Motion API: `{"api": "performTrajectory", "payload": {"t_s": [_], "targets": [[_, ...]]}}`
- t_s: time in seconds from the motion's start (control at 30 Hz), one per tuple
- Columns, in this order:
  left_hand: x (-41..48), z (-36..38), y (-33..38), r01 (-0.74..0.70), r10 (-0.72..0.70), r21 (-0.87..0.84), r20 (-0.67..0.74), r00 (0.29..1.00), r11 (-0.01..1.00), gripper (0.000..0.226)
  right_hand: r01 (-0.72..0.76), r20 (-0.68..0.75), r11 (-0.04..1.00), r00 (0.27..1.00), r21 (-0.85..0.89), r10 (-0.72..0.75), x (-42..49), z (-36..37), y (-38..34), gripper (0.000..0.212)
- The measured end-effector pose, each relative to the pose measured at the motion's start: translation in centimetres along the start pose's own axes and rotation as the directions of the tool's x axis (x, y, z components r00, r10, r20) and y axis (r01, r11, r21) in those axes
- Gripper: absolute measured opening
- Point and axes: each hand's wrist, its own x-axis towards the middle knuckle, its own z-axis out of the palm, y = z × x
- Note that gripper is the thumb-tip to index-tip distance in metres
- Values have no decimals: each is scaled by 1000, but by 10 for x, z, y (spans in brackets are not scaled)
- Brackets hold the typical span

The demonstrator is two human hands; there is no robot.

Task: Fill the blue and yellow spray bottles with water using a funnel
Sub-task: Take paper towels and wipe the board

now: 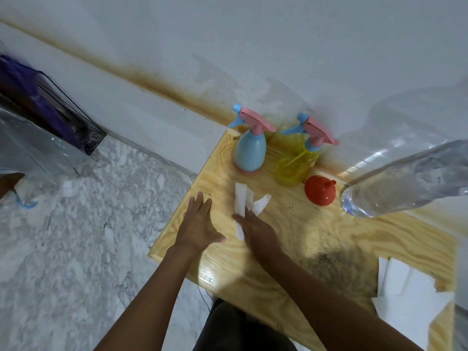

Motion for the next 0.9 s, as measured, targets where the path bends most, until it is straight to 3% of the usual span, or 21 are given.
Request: {"api": "performTrajectory", "payload": {"t_s": [0.1, 0.2, 0.3, 0.57, 0.67, 0.77, 0.9], "targets": [[0, 0, 0, -4, 4, 0, -1, 1000, 1000, 120, 77, -28, 996, 997, 44, -76, 18, -9, -12, 43], [0, 0, 0, -14, 14, 4, 0, 1000, 1000, 120, 55, -124, 995, 991, 84, -44, 52, -20, -24, 37], [-1, 0, -2, -18, 18, -4, -1, 1000, 1000, 120, 67, -116, 998, 991, -20, -69, 73, -22, -24, 31], [-2, 0, 0, -22, 22, -25, -6, 1000, 999, 117, 95, 207, 993, 975, -67, -80, 30, -22, -2, 47], [-2, -1, 1, -15, 15, -18, -3, 1000, 1000, 117, 4, 208, 1000, 978, -24, 1, 34, -39, 5, 50], [-2, -1, 1, -12, 12, -11, -1, 1000, 1000, 116, -147, 107, 986, 982, -73, 154, 47, -51, 10, 47], [-1, -1, 2, -2, 2, -4, 5, 1000, 1000, 117, -197, 170, 973, 962, -121, 216, 40, -40, 5, 50]]}}
